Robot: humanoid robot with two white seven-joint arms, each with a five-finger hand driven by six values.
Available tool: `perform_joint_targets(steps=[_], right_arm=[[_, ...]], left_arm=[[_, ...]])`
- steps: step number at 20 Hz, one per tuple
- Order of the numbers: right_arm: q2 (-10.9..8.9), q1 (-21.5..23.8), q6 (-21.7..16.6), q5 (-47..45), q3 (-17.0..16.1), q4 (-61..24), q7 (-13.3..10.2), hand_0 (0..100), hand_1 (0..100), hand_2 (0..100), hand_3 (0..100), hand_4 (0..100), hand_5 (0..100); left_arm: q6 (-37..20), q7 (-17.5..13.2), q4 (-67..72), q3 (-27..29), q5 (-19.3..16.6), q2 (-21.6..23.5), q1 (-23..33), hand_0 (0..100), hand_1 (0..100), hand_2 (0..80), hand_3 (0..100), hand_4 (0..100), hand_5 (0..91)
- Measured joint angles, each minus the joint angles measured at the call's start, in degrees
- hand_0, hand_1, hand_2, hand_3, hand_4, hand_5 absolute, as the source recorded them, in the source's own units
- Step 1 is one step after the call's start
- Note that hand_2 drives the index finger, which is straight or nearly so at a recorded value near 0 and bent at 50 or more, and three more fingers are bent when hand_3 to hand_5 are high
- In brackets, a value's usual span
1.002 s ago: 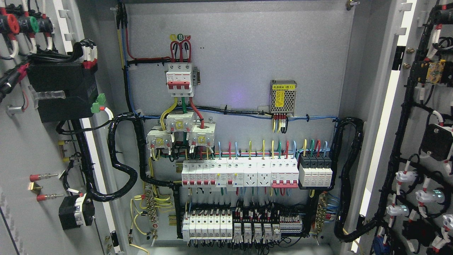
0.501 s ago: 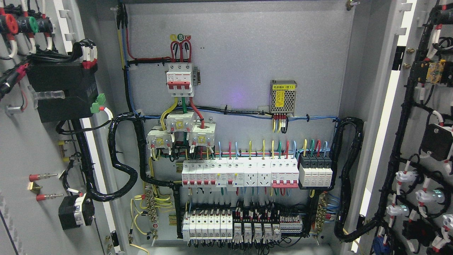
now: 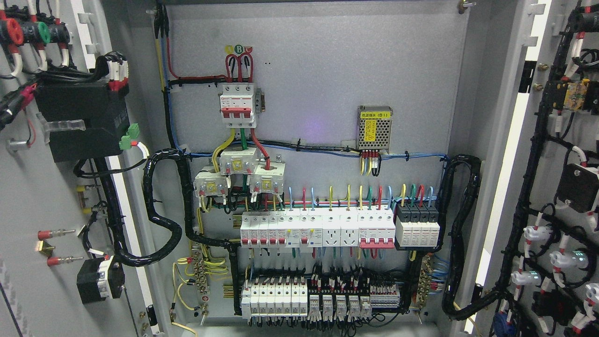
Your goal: Open door with both hands
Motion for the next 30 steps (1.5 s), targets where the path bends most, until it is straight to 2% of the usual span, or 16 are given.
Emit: perform_joint_targets(steps=[4,6,11,16,22,25,30], right_arm=[[-1.04,1.28,-0.62,0.28,-2.47,0.49,-4.91,0,0,0,0,0,0],[-1.61,2.59,-2.06,0.59,-3.6,0.6,-6.28,0,0,0,0,0,0],[-3.31,6.91,-8.18,1.97,-5.81,0.58,-7.05,0,0,0,0,0,0],[-4.88,11.85,-12.25,2.63,-7.22,-0.22,-7.11,0,0,0,0,0,0],[-7.29,17.98,-16.56,3.38,-8.7,-0.87,-7.22,0,0,0,0,0,0],[-8.55,21.36,-20.16,3.92,-9.8,-1.09,-7.22,0,0,0,0,0,0],[-11.02,27.18,-27.27,4.48,-11.79,-1.69,-7.05,0,0,0,0,0,0]], left_arm=[[0.0,-0.29,0.0,0.0,0.02,0.0,0.0,0,0,0.0,0,3,0.0],[0.0,-0.32,0.0,0.0,0.02,0.0,0.0,0,0,0.0,0,3,0.0],[-0.06,-0.34,0.0,0.0,-0.02,0.0,0.0,0,0,0.0,0,3,0.0],[-0.11,-0.36,-1.32,-0.41,-0.59,-0.09,1.23,0,0,0.0,0,3,0.0],[0.11,-0.52,-12.81,-3.44,-2.17,-0.01,9.19,0,0,0.0,0,3,0.0],[0.52,-0.38,-20.84,-4.95,-2.51,0.62,13.68,0,0,0.0,0,3,0.0],[-1.95,-0.32,-35.97,-7.55,-2.77,2.49,20.98,0,0,0.0,0,3,0.0]])
